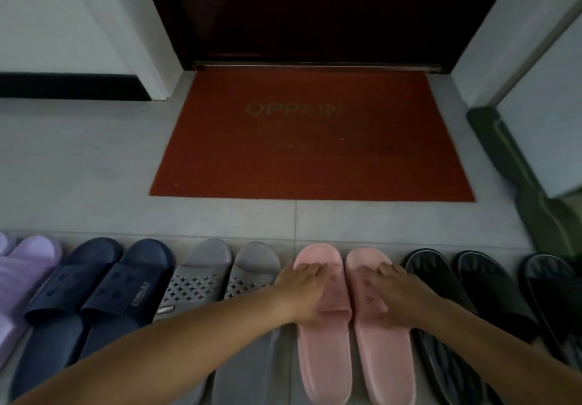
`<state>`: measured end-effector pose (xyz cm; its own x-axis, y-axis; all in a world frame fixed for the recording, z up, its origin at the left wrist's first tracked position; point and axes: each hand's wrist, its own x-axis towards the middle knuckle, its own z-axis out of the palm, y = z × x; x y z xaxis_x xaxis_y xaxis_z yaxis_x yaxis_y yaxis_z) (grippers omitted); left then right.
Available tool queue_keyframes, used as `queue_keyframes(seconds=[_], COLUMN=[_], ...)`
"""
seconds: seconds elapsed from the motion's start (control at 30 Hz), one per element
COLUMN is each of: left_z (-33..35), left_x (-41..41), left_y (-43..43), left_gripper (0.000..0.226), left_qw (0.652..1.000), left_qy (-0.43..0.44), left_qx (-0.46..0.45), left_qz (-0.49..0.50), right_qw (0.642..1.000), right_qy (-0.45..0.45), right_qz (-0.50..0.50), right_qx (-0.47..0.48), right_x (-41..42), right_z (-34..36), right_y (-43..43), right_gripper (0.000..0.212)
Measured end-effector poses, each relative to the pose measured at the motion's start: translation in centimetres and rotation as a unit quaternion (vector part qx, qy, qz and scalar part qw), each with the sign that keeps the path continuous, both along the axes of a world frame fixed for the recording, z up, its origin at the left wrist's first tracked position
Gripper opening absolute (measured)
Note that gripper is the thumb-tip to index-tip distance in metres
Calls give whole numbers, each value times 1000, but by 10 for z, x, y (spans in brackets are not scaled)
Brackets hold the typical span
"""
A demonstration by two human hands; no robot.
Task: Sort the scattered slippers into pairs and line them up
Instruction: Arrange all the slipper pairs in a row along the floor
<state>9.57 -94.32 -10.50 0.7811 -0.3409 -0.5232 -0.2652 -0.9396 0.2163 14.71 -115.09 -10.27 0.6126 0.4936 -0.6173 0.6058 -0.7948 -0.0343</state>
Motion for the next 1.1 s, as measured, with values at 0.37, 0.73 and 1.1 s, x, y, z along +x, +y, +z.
queue_keyframes(seconds=[0.37, 0.73, 1.1], left_z=[-1, 22, -9], left_x=[0, 42, 69], left_y=[3, -111, -205], left_gripper=[81, 111, 120], left_qw=[1000, 990, 995], left_qy=[2, -21, 41], left_qx=[6, -21, 19], left_qz=[7, -141, -93], right_qw=[997, 976, 973], right_qy=[43, -12, 7], right_qz=[-30, -196, -221], right_qx=[48, -91, 65], right_x=[0, 26, 27], right_z=[-1, 26, -1], right_y=[-3, -195, -220], right_gripper=[99, 126, 91])
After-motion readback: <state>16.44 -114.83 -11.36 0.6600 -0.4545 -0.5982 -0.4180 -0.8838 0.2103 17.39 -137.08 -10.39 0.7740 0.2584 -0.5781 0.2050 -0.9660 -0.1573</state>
